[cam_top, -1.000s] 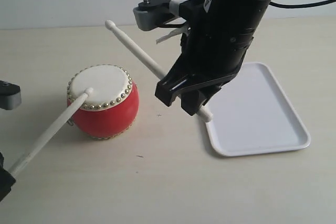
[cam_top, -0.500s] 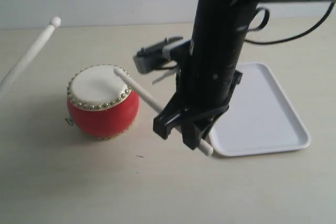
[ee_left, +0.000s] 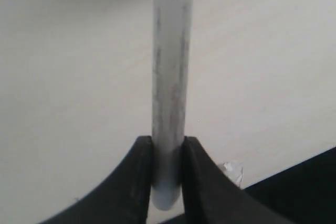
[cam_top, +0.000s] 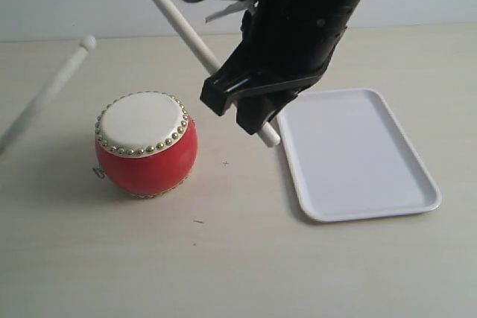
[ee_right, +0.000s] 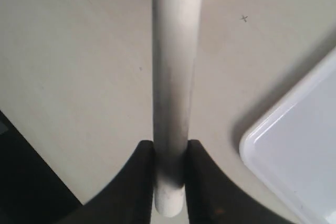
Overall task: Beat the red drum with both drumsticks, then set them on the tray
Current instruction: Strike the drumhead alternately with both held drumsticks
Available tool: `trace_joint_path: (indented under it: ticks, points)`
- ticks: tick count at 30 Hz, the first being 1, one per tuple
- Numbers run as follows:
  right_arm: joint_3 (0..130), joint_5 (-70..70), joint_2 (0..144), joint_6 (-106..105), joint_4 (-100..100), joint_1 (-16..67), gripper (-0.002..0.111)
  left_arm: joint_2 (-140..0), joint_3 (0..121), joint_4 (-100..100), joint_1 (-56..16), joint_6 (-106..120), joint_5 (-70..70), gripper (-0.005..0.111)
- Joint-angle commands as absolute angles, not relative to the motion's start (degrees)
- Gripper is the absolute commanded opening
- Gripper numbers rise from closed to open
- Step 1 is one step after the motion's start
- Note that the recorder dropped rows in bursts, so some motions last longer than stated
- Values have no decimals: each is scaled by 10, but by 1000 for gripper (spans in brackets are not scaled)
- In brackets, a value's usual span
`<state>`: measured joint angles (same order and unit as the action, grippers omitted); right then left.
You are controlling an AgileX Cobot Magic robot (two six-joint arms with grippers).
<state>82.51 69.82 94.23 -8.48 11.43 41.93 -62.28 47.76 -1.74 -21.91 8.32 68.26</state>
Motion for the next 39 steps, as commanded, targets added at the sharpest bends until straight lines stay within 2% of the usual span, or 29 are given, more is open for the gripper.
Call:
trace_joint_path:
  ticks: [1, 4, 7, 13, 19, 26, 33, 39]
  points:
    - [829, 700, 922, -85, 105, 420, 0, -743, 457, -59, -218, 121, 679, 0]
    - [829, 700, 922, -83, 105, 420, 0, -814, 448, -97, -224, 161, 679, 0]
    - [829, 700, 922, -83, 113, 420, 0, -829, 466, -106, -227, 152, 674, 0]
    - [826, 700, 939, -83, 127, 420, 0, -700, 473, -46, -216, 100, 671, 0]
    - [771, 700, 1015, -104, 165, 427, 0, -575, 473, -26, -190, 83, 672, 0]
    - [753, 700, 1105, -103, 150, 440, 0, -534, 473, -30, -186, 83, 687, 0]
    - [762, 700, 1007, -103, 133, 440, 0, -544, 473, -33, -186, 91, 688, 0]
    - [773, 700, 902, -93, 116, 440, 0, -624, 473, -47, -189, 104, 690, 0]
